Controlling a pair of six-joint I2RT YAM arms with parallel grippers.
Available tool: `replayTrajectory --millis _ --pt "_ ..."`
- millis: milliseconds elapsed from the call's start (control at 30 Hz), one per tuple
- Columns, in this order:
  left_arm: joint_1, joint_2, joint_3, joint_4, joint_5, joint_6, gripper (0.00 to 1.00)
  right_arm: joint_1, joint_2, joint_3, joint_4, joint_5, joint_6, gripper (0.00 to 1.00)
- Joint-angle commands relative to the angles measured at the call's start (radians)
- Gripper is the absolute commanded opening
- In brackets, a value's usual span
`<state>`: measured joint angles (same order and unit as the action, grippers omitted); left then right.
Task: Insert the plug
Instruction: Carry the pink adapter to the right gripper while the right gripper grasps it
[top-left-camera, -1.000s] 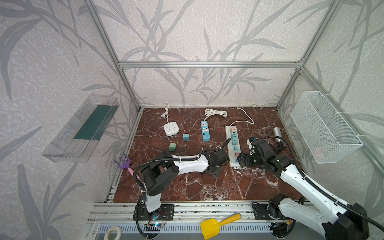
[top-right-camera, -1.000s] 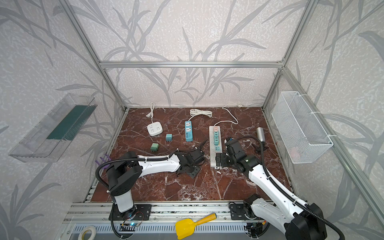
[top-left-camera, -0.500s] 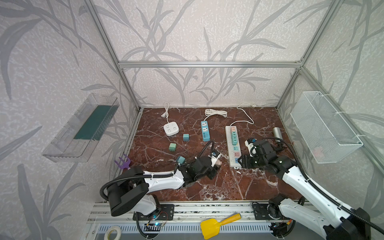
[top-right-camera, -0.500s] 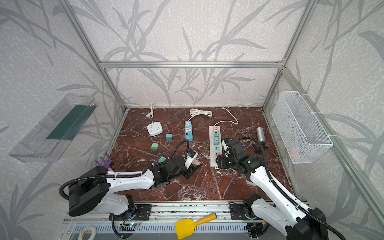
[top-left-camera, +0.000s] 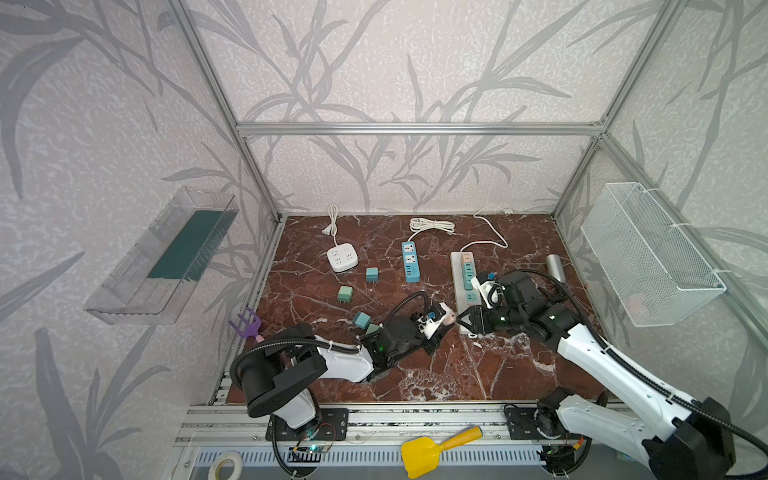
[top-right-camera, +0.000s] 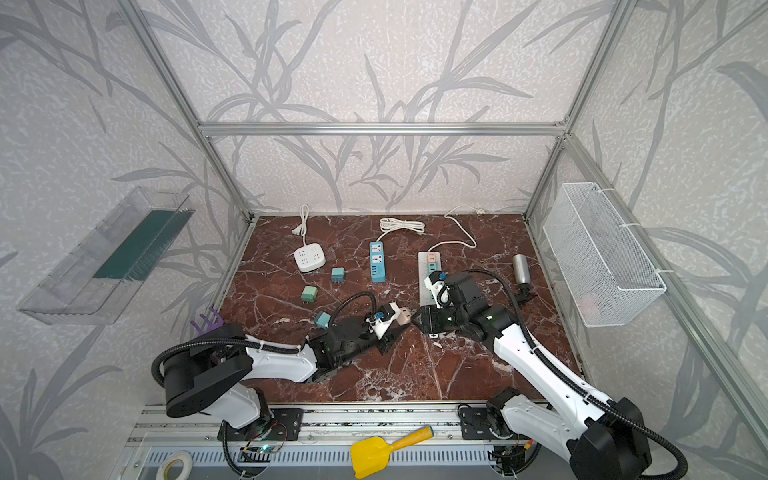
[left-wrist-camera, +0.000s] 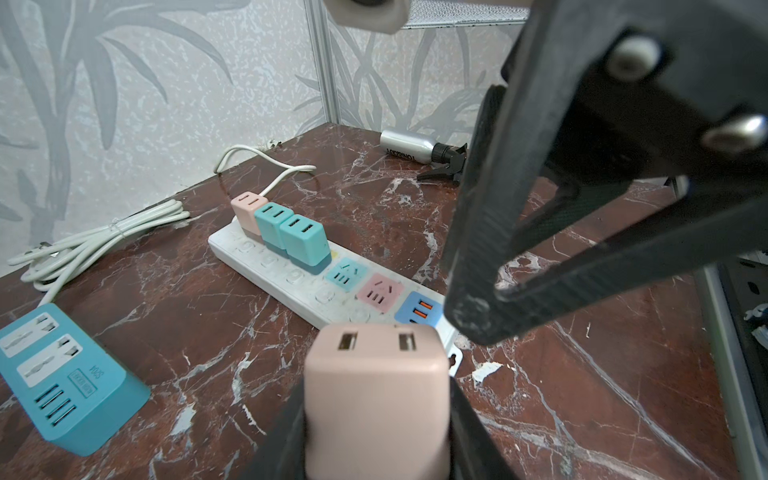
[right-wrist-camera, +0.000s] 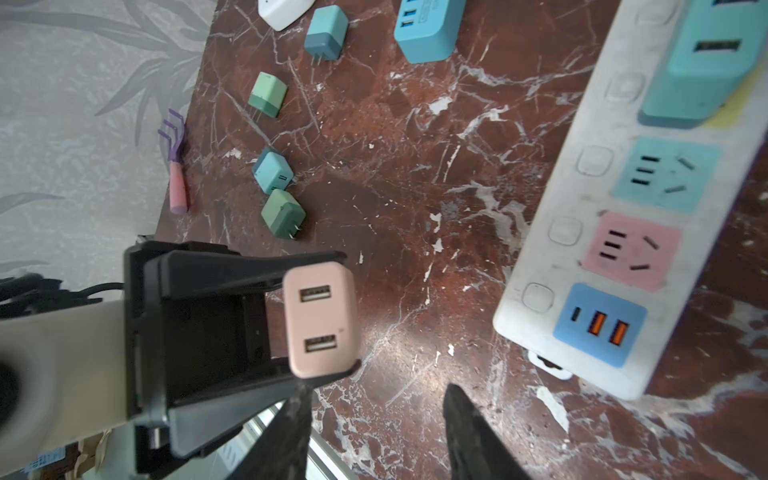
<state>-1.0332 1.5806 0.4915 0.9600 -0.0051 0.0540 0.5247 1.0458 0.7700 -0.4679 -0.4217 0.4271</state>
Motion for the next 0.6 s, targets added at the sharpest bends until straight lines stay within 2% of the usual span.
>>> replayTrajectory --millis 0,367,567 --pt "-0.004 0.013 0.024 0.058 0.018 0.031 0.27 0.007 0.000 0.011 0.066 -0.049 0.019 0.53" --pt "-0.005 0.009 0.022 0.057 0.036 0.026 0.27 0.059 0.134 0.038 0.135 -0.057 0.036 0.51" --pt "-0.005 0.011 0.017 0.062 0.035 0.024 0.27 0.074 0.134 0.043 0.135 -0.050 0.041 0.26"
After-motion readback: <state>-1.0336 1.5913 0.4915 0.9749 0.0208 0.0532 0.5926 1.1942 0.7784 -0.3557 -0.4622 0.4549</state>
